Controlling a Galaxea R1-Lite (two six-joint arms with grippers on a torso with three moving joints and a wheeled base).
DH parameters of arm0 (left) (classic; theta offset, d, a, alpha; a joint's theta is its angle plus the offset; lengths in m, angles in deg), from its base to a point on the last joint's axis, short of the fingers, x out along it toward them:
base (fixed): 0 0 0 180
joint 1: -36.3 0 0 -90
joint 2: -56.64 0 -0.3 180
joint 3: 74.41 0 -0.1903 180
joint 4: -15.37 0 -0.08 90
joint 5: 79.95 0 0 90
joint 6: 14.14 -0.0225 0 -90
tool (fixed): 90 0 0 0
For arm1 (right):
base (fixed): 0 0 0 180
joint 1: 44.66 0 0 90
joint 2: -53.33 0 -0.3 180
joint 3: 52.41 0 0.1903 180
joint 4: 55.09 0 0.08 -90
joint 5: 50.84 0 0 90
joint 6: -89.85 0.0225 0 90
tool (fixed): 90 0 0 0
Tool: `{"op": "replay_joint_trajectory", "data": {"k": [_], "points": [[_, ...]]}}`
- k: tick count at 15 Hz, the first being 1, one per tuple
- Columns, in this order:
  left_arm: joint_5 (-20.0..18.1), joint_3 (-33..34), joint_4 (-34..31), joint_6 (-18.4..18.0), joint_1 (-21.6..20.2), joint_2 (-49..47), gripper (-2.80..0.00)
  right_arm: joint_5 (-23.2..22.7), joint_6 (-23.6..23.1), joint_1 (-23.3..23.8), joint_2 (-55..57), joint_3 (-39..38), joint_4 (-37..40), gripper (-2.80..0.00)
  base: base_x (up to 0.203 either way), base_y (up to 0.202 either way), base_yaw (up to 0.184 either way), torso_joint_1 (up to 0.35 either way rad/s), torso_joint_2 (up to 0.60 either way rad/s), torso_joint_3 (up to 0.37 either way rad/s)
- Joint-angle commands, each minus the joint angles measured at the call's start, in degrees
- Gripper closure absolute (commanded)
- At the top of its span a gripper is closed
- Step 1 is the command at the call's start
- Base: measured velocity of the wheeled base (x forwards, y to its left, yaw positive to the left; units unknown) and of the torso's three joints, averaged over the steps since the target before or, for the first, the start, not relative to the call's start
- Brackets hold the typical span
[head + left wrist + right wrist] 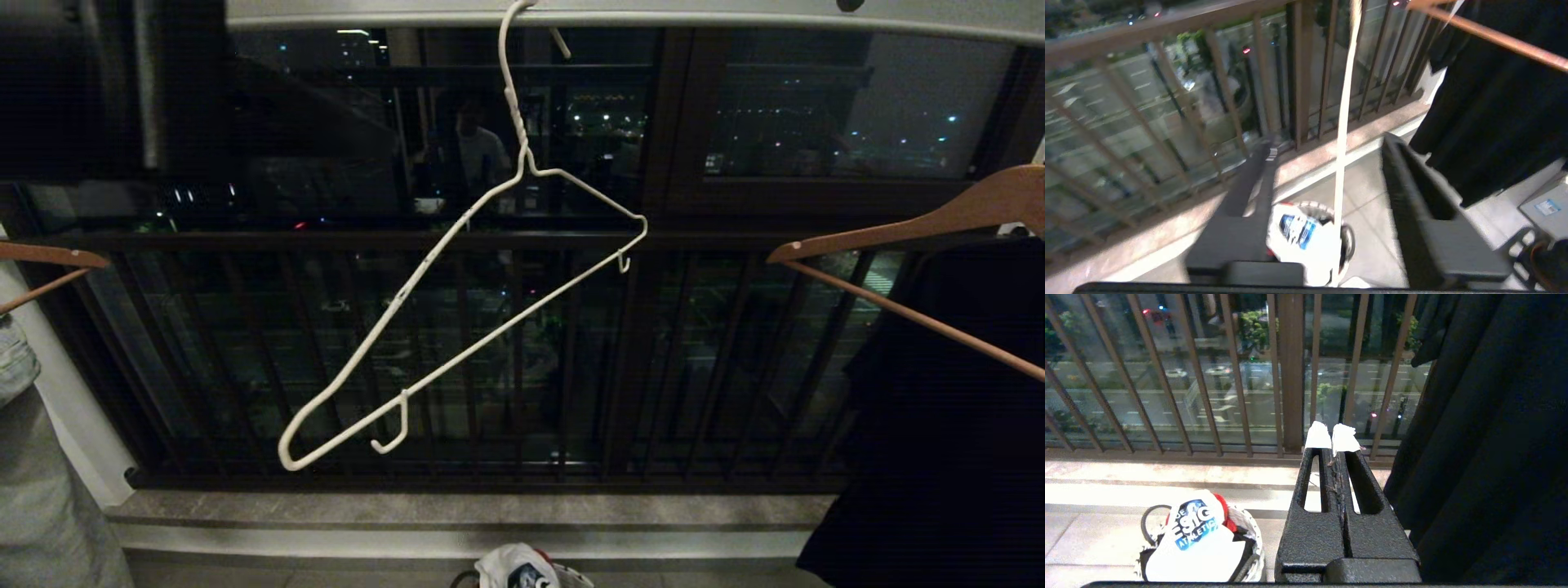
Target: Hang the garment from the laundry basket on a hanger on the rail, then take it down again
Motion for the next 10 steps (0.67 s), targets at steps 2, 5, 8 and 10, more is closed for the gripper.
{"op": "replay_joint_trajectory", "data": {"k": [2, 5, 8, 10], "points": [[0.5, 10.3, 0.2, 2.8, -8.7, 9.5, 0.00, 0.0, 0.0, 0.0, 0.1, 0.0, 0.0, 0.00, 0.000, 0.000, 0.000, 0.000, 0.00, 0.000], [0.5, 19.1, 0.4, 4.7, -15.4, 21.4, 0.00, 0.0, 0.0, 0.0, 0.1, 0.0, 0.0, 0.00, 0.000, 0.000, 0.000, 0.000, 0.00, 0.000], [0.1, 30.5, 2.5, 5.4, -23.9, 36.1, 0.00, 0.0, 0.0, 0.0, 0.1, 0.0, 0.0, 0.00, 0.000, 0.000, 0.000, 0.000, 0.00, 0.000], [0.3, 36.3, 3.1, 5.3, -31.7, 44.9, 0.00, 0.0, 0.0, 0.0, 0.1, 0.0, 0.0, 0.00, 0.000, 0.000, 0.000, 0.000, 0.00, 0.000]]}}
